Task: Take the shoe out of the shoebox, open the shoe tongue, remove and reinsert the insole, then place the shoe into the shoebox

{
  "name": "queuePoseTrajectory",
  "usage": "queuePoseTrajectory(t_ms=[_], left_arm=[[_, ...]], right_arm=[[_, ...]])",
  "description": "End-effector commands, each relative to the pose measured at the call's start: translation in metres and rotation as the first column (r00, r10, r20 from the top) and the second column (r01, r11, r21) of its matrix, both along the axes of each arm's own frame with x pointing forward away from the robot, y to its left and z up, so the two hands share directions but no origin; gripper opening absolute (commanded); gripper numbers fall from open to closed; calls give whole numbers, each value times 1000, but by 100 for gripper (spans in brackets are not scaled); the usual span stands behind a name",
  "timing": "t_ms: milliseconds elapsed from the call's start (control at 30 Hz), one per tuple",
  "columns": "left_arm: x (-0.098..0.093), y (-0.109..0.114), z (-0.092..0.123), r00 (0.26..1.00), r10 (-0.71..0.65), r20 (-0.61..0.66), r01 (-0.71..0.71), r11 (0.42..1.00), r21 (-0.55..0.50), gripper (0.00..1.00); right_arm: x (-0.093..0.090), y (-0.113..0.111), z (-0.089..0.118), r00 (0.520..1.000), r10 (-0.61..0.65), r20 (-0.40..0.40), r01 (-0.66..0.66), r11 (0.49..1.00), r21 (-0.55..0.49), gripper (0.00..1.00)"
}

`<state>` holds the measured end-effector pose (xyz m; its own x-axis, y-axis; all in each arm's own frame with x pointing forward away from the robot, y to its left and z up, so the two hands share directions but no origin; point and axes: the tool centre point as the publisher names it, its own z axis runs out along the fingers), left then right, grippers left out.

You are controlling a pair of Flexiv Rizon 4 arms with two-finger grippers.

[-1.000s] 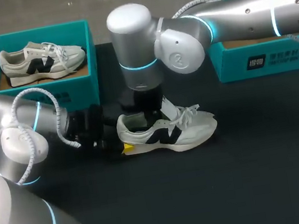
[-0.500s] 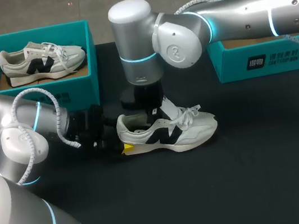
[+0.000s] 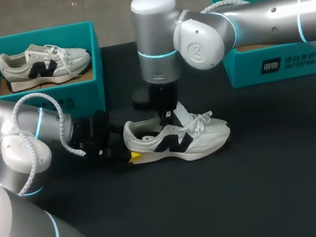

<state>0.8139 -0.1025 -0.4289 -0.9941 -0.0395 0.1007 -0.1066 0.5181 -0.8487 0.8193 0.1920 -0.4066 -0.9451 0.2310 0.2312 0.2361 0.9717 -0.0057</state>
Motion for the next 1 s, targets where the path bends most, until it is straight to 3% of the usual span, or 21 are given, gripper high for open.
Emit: queuePoseTrajectory(t_ms=[33, 367, 667, 1000], left_arm=[[-1, 0, -3, 1000, 1, 1, -1, 1000, 0, 0], [-1, 0, -3, 1000, 1, 1, -1, 1000, 0, 0], [-1, 0, -3, 1000, 1, 1, -1, 1000, 0, 0], [-1, 0, -3, 1000, 1, 1, -1, 1000, 0, 0]], right_arm=[[-2, -10, 9, 1000, 0, 15, 0, 999, 41, 0], [6, -14, 33, 997, 17, 69, -23, 996, 86, 0], [9, -26, 38, 997, 21, 76, -29, 995, 100, 0], [16, -28, 48, 996, 7, 93, -28, 974, 224, 0]])
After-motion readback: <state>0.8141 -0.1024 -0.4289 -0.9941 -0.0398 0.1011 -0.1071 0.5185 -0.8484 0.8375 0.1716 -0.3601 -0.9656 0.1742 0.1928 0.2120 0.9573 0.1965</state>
